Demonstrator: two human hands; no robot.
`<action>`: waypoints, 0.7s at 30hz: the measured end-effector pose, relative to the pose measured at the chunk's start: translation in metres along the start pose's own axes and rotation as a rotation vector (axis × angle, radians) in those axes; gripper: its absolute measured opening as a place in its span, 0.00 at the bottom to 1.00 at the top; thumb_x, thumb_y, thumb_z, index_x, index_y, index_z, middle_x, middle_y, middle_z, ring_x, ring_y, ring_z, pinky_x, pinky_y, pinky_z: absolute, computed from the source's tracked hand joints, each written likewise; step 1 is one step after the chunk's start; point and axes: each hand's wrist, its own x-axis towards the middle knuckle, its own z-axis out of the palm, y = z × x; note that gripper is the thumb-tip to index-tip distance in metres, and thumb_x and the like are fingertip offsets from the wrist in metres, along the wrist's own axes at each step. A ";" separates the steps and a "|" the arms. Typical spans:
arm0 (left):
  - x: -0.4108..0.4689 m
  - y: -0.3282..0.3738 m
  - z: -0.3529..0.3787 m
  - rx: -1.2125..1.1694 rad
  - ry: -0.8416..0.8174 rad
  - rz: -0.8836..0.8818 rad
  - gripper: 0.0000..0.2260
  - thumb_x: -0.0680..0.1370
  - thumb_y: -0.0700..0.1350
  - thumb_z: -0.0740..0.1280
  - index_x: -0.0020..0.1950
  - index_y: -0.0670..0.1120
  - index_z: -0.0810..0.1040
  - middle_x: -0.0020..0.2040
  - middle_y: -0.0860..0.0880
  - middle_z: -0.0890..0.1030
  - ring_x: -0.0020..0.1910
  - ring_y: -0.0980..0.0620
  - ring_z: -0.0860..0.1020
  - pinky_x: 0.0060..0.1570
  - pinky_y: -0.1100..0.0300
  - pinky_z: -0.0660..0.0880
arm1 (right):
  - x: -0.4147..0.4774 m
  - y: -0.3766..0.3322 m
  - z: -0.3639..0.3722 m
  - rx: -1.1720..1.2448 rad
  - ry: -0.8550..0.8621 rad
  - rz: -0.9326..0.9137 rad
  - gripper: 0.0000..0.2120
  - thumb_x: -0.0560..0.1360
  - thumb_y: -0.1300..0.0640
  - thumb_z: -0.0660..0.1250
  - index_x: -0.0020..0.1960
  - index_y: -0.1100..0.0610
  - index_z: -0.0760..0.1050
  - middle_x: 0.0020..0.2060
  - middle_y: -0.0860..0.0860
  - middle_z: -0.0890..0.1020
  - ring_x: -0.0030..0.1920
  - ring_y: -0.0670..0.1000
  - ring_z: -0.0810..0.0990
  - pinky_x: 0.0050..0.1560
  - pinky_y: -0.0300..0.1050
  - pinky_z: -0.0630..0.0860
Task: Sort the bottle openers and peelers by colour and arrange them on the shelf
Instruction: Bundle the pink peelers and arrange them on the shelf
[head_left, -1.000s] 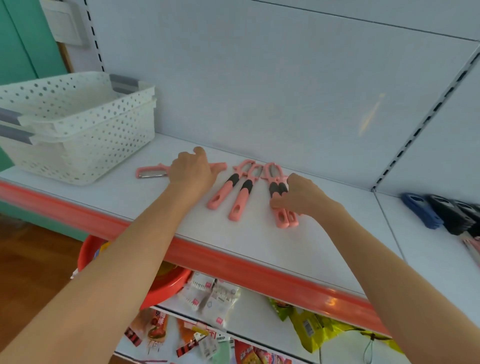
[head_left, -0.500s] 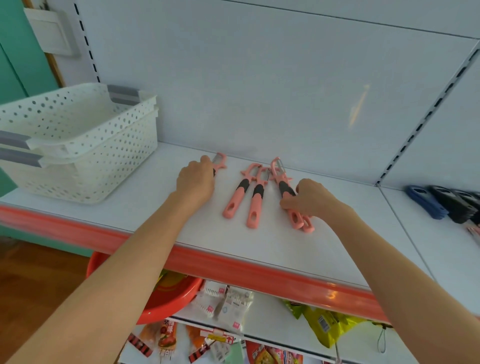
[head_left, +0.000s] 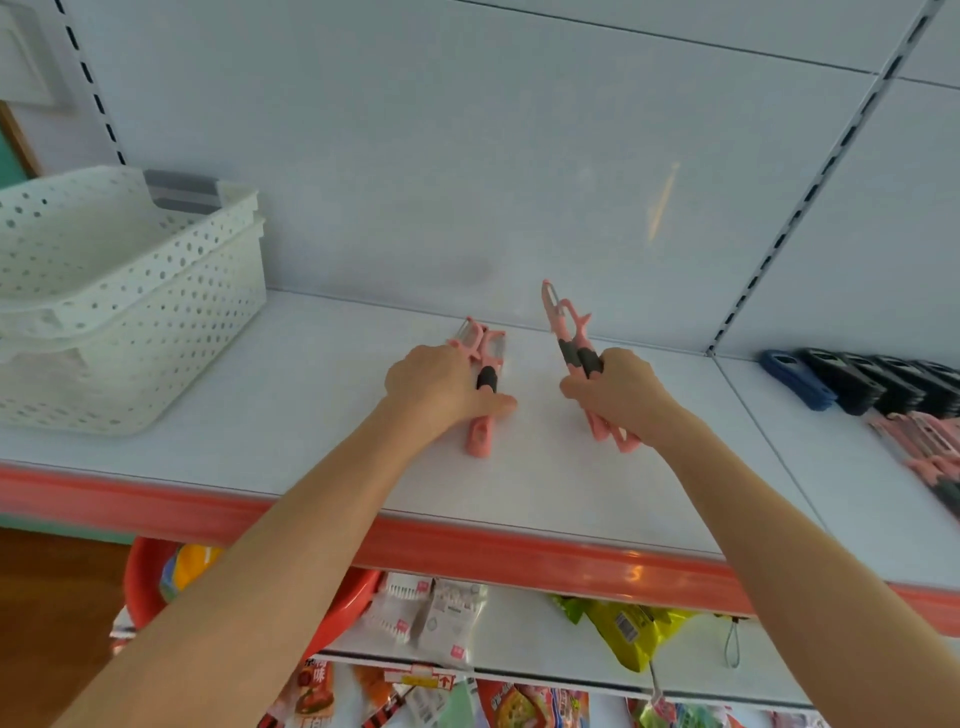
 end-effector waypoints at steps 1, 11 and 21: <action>0.002 0.001 -0.001 0.022 -0.010 0.003 0.20 0.69 0.61 0.67 0.46 0.44 0.72 0.40 0.48 0.73 0.42 0.47 0.74 0.40 0.59 0.69 | -0.001 0.002 0.000 0.006 -0.008 -0.001 0.12 0.72 0.57 0.61 0.32 0.63 0.69 0.17 0.54 0.74 0.16 0.53 0.68 0.18 0.31 0.64; 0.009 0.000 -0.003 0.021 -0.016 -0.010 0.13 0.71 0.46 0.65 0.33 0.46 0.64 0.31 0.50 0.69 0.33 0.49 0.71 0.26 0.62 0.60 | -0.011 0.010 0.001 0.282 0.006 0.040 0.06 0.73 0.59 0.60 0.39 0.61 0.70 0.24 0.53 0.72 0.16 0.48 0.65 0.20 0.32 0.60; -0.020 0.024 -0.001 -0.960 0.116 0.217 0.07 0.77 0.46 0.63 0.44 0.45 0.68 0.32 0.45 0.72 0.27 0.52 0.71 0.34 0.59 0.72 | -0.028 -0.007 0.011 0.847 0.156 -0.161 0.11 0.78 0.53 0.60 0.50 0.60 0.72 0.35 0.49 0.79 0.27 0.43 0.74 0.27 0.36 0.72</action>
